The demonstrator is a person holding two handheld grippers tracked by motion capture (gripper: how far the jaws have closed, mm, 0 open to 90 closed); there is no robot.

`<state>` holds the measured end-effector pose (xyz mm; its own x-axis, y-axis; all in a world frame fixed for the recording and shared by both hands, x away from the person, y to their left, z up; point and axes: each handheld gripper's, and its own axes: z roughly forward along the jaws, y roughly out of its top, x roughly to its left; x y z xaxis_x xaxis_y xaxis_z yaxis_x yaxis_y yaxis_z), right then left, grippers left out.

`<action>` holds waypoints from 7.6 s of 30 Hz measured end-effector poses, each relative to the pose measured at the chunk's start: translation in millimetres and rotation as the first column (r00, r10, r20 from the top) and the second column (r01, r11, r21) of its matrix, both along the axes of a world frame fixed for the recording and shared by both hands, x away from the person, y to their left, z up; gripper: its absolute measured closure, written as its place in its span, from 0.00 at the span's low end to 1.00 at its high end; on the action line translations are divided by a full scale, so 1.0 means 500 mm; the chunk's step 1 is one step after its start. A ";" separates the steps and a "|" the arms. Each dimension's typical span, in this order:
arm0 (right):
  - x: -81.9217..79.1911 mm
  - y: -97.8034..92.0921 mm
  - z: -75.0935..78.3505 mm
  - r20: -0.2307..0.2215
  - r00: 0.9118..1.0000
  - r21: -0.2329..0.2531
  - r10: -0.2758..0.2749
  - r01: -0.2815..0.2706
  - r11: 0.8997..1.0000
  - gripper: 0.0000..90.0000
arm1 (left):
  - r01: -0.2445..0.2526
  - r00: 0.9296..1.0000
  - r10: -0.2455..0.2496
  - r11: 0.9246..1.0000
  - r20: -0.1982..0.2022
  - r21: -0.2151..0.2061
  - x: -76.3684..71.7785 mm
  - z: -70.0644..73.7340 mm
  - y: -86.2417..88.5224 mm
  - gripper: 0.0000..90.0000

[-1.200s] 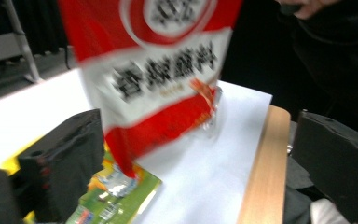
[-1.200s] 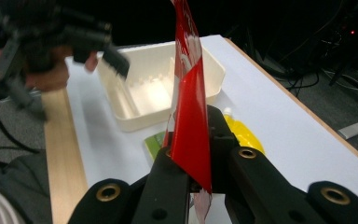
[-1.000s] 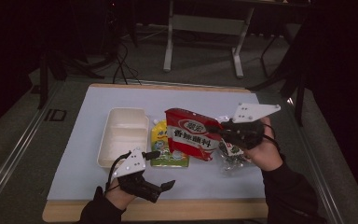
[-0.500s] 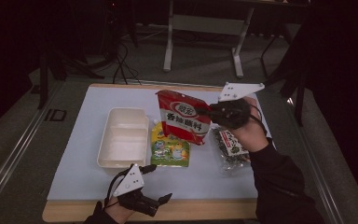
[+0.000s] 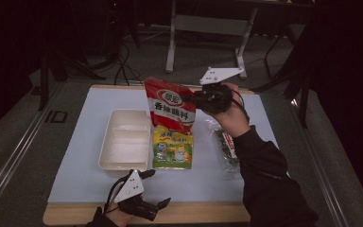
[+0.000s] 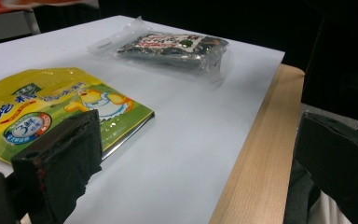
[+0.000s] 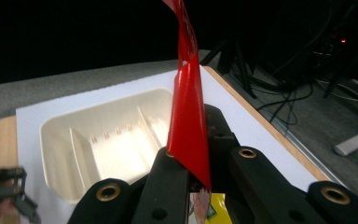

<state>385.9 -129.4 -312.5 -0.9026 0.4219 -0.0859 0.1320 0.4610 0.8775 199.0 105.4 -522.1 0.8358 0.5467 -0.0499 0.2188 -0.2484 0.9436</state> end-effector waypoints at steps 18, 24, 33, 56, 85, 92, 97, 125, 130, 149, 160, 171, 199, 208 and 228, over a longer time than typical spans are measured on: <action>0.073 0.131 -0.043 -0.029 0.999 0.038 0.035 -0.034 0.999 0.99 | -0.006 1.000 0.006 1.000 -0.015 -0.007 -0.002 -0.012 -0.002 0.03; 0.095 0.163 -0.067 -0.042 0.997 0.046 0.064 -0.062 0.997 0.99 | -0.007 1.000 0.007 1.000 -0.021 -0.013 -0.001 -0.013 0.000 0.03; 0.121 0.210 -0.099 -0.056 0.993 0.067 0.102 -0.098 0.993 0.99 | 0.005 1.000 -0.006 1.000 -0.025 -0.010 -0.001 -0.014 -0.001 0.03; 0.131 0.275 -0.186 -0.120 0.987 0.069 0.103 -0.096 0.993 0.99 | 0.015 1.000 -0.015 1.000 -0.024 0.008 -0.002 -0.016 0.000 0.03; 0.089 0.151 -0.184 -0.143 0.989 -0.019 0.046 -0.049 0.999 0.71 | 0.008 0.999 -0.007 1.000 -0.039 0.026 0.006 -0.025 -0.010 0.03; 0.067 0.084 -0.188 -0.126 0.992 -0.037 0.020 -0.024 0.999 0.71 | 0.006 0.999 -0.005 1.000 -0.040 0.022 0.008 -0.026 -0.011 0.03; 0.054 0.020 -0.186 -0.099 0.995 -0.062 -0.019 0.013 0.998 0.72 | -0.003 0.999 0.005 1.000 -0.046 0.022 0.010 -0.028 -0.010 0.03; 0.092 -0.354 -0.287 -0.107 0.886 -0.205 -0.451 0.424 0.882 1.00 | 0.005 0.998 -0.003 0.999 -0.055 0.039 0.011 -0.031 -0.017 0.03; 0.104 -0.398 -0.320 -0.101 0.848 -0.254 -0.521 0.484 0.837 1.00 | 0.006 0.998 -0.004 0.999 -0.056 0.037 0.011 -0.031 -0.018 0.03; 0.115 -0.478 -0.430 -0.111 0.742 -0.415 -0.662 0.570 0.709 1.00 | 0.017 0.997 -0.013 0.999 -0.070 0.045 0.013 -0.035 -0.022 0.03; 0.095 -0.469 -0.439 -0.147 0.737 -0.421 -0.660 0.557 0.716 1.00 | 0.016 0.997 -0.012 0.999 -0.075 0.047 0.014 -0.037 -0.023 0.03; 0.049 -0.421 -0.433 -0.175 0.787 -0.423 -0.592 0.483 0.767 1.00 | 0.019 0.997 -0.016 0.999 -0.077 0.049 0.014 -0.036 -0.025 0.03; -0.063 -0.349 -0.424 -0.264 0.833 -0.417 -0.486 0.356 0.836 1.00 | 0.023 0.997 -0.020 0.998 -0.074 0.051 0.013 -0.037 -0.029 0.03; -0.050 -0.345 -0.395 -0.241 0.850 -0.398 -0.469 0.354 0.846 0.87 | 0.024 0.997 -0.020 0.998 -0.074 0.050 0.013 -0.036 -0.028 0.03; 0.077 -0.348 -0.373 -0.222 0.848 -0.357 -0.482 0.389 0.849 0.64 | 0.027 0.997 -0.023 0.998 -0.080 0.054 0.014 -0.038 -0.027 0.03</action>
